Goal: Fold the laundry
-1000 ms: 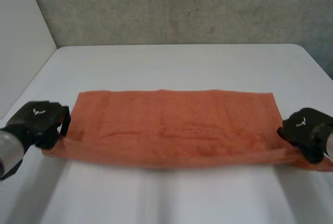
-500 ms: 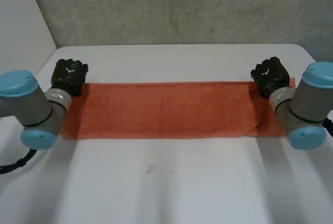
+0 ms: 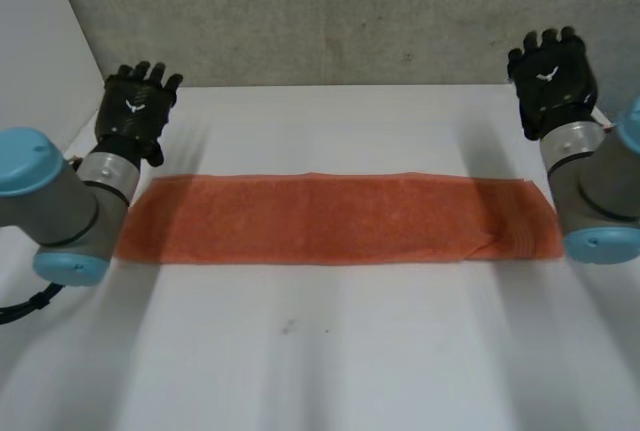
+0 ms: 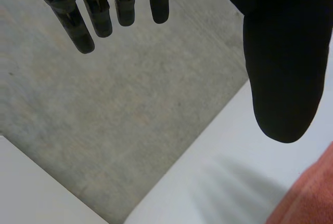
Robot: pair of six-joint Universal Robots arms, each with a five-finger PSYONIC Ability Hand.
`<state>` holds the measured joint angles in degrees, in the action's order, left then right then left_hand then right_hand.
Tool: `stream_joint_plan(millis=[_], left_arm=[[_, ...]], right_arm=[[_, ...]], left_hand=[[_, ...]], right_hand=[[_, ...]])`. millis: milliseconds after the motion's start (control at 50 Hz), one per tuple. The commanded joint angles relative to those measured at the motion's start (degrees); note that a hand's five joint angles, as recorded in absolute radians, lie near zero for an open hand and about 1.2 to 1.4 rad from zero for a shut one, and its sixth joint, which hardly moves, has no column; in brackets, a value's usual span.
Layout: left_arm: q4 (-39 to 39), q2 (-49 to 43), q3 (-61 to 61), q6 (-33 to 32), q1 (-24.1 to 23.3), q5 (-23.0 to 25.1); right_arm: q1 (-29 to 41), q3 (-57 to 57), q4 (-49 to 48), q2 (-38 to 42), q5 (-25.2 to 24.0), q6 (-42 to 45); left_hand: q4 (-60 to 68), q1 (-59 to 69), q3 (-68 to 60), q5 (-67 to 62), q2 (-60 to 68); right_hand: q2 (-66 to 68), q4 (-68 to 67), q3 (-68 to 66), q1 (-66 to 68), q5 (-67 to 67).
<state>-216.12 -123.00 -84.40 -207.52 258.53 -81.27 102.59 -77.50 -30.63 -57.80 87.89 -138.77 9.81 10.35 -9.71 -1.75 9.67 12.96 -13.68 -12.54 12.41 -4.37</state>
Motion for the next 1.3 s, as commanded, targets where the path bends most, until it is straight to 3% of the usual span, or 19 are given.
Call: stream_joint_plan(millis=[20, 120, 180, 280, 380, 460, 700, 760, 780, 800, 820, 1080, 1220, 1260, 1300], left_arm=[[0.3, 11.6, -11.0, 1.2, -0.3, 0.1], [1.2, 18.6, -16.9, 5.5, -1.3, 0.0], [4.1, 23.2, -19.8, 9.6, -1.3, -0.1], [12.6, 27.2, -21.6, 16.3, -0.9, 0.0], [22.5, 27.9, -22.3, 22.7, -0.7, 0.2], [22.8, 27.8, -23.1, 23.3, -0.7, 0.2], [20.4, 27.1, -23.7, 23.7, -0.4, -0.1], [20.4, 27.1, -23.9, 23.7, -0.4, -0.1], [20.4, 27.1, -23.9, 23.7, -0.4, -0.1], [20.4, 27.1, -24.3, 23.7, -0.4, -0.1], [20.1, 27.1, -24.8, 23.7, -0.3, 0.0], [19.4, 27.8, -25.6, 23.7, -0.1, -0.1], [19.5, 28.0, -25.6, 23.7, 0.1, -0.1], [19.5, 28.0, -25.6, 23.7, 0.1, -0.1], [19.5, 28.0, -25.7, 23.7, 0.0, -0.2]], right_arm=[[-0.6, -10.9, 6.4, -12.6, -0.6, -8.6], [-0.6, -14.8, 15.7, -18.1, -0.6, -10.4], [-0.7, -16.3, 22.2, -19.0, -1.0, -11.5], [-1.8, -18.0, 28.6, -19.0, -3.2, -14.9], [-5.6, -20.7, 29.0, -18.6, -7.3, -16.1], [-8.5, -22.4, 25.7, -15.4, -11.0, -16.2], [-12.3, -21.9, 14.0, -4.8, -11.0, -14.7], [-12.8, -21.2, 12.5, -3.0, -11.0, -13.2], [-12.9, -20.9, 12.1, -2.2, -10.9, -12.2], [-13.0, -20.4, 11.7, -1.5, -10.7, -11.3], [-13.0, -20.4, 11.7, -1.5, -10.7, -11.3], [-23.3, -13.3, 12.3, -4.0, -0.7, 2.0], [-21.7, -9.3, 12.3, -4.7, -0.7, 4.6], [-19.2, -8.2, 12.4, -5.6, -0.7, 4.4], [-11.7, -5.7, 12.2, -7.3, -1.0, 4.1]], left_hand=[[0.2, -0.3, -0.3, 1.7, 0.3], [0.2, -0.3, -0.3, 1.7, 0.3], [0.2, -0.3, -0.3, 1.7, 0.3], [0.2, -0.3, -0.3, 1.7, 0.3], [0.2, -0.3, -0.3, 1.7, 0.3], [0.2, -0.3, -0.3, 1.7, 0.3], [0.2, -0.3, -0.3, 1.7, 0.3], [0.2, -0.3, -0.3, 1.7, 0.3], [0.2, -0.3, -0.3, 1.7, 0.3], [0.2, -0.3, -0.3, 1.7, 0.3], [0.2, -0.3, -0.3, 1.7, 0.3], [0.2, -0.3, -0.3, 1.7, 0.3], [0.2, -0.3, -0.3, 1.7, 0.3], [0.2, -0.3, -0.3, 1.7, 0.3], [0.2, -0.3, -0.3, 1.7, 0.3]], right_hand=[[-3.0, 3.7, 2.5, -2.4, 4.4], [-3.0, 3.7, 2.5, -2.4, 4.4], [4.5, -3.8, -4.9, 5.0, -3.1], [11.2, -10.5, -11.7, 11.8, -9.8], [18.7, -17.9, -19.1, 19.2, -17.2], [19.3, -18.6, -19.7, 19.9, -17.9], [25.4, -24.7, -25.8, 25.9, -24.0], [32.6, -31.9, -33.0, 33.2, -31.2], [44.3, -43.6, -44.7, 44.8, -42.9], [65.2, -64.5, -65.6, 65.8, -63.8], [65.4, -64.7, -65.8, 66.0, -64.0], [67.0, -66.3, -67.5, 67.6, -65.6], [67.0, -66.3, -67.5, 67.6, -65.6], [67.0, -66.3, -67.5, 67.6, -65.6], [67.0, -66.3, -67.5, 67.6, -65.6]])
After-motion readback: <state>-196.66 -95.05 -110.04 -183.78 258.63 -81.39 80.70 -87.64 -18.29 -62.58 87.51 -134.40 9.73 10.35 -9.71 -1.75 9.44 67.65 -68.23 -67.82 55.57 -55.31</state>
